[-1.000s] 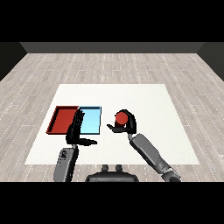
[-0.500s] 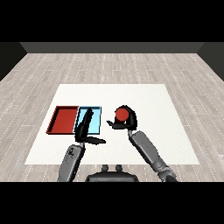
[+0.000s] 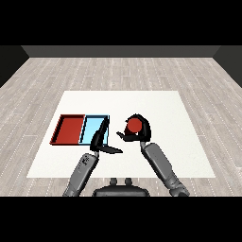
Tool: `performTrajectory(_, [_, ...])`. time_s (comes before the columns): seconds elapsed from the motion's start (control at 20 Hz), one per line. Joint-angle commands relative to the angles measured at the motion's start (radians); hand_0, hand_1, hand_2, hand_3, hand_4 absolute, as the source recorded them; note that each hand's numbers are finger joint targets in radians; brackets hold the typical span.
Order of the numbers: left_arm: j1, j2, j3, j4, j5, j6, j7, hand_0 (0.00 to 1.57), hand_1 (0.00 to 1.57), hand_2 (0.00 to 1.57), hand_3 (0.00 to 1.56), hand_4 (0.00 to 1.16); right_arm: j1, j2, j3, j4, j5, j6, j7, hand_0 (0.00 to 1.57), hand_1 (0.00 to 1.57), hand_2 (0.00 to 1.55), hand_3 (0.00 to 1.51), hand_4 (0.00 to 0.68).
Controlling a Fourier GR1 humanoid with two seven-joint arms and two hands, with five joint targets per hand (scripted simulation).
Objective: Pick the red can and put it in the red box
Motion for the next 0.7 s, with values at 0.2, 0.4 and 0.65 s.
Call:
performTrajectory(0.2, [-0.018, 0.0, -0.103, 0.103, 0.059, 0.083, -0.059, 0.0, 0.0, 0.0, 0.0, 0.0, 0.031, 0.04, -0.036, -0.073, 0.066, 0.051, 0.054, 1.46, 1.46, 1.44, 1.39, 0.656])
performTrajectory(0.4, [0.02, 0.0, -0.059, 0.106, 0.054, 0.012, -0.065, 0.0, 0.0, 0.0, 0.0, 0.0, -0.049, 0.064, 0.015, 0.042, 0.054, -0.013, -0.021, 1.47, 1.47, 1.44, 1.39, 0.654])
performTrajectory(0.65, [-0.094, 0.0, -0.094, 0.211, 0.128, 0.075, -0.077, 0.0, 0.0, 0.0, 0.0, 0.0, 0.046, 0.065, 0.09, -0.03, 0.061, -0.04, -0.044, 1.46, 1.46, 1.43, 1.39, 0.663])
